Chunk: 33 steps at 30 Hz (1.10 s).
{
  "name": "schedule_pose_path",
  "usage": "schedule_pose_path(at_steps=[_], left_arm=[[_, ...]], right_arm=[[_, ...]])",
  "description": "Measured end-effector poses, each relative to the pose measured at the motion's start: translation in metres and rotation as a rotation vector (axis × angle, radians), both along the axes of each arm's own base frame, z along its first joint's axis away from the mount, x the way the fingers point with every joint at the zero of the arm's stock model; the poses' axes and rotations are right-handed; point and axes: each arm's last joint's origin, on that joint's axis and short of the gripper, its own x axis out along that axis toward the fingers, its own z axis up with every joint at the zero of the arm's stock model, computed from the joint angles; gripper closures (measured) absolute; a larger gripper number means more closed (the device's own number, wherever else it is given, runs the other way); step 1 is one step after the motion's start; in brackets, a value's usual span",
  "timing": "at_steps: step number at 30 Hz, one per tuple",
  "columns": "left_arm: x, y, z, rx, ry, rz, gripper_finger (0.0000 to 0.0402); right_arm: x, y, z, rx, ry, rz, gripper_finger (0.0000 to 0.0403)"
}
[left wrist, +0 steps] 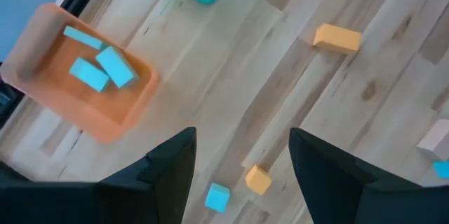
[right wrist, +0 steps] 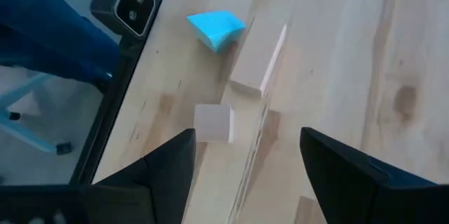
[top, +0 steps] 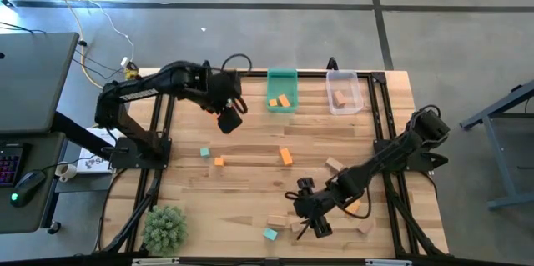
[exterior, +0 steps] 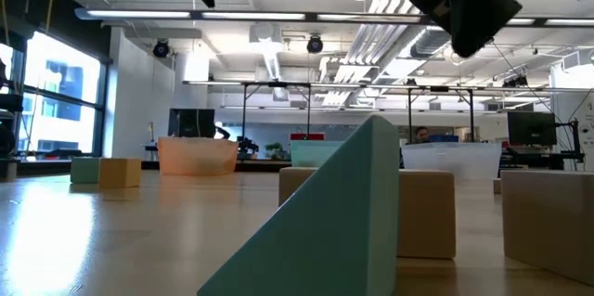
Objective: Sort & place blocks by color
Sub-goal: Put the brown block into the transparent bin
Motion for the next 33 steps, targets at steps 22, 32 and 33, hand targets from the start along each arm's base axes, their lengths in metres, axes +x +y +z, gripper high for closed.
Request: schedule_pose_path(at_steps=[22,32,33], left_arm=[[0.007,-0.032,0.0,0.045,-0.02,0.017,0.0186],[0.007,-0.031,0.0,0.07,-0.017,0.026,0.0186],[0.007,-0.031,0.0,0.07,-0.017,0.026,0.0186]], right_arm=[[0.016,0.026,-0.049,-0.012,-0.008,0.097,0.0159],[0.017,0.033,-0.072,-0.015,0.039,0.085,0.0159],[0.017,0.033,-0.073,-0.021,0.038,0.08,0.016]])
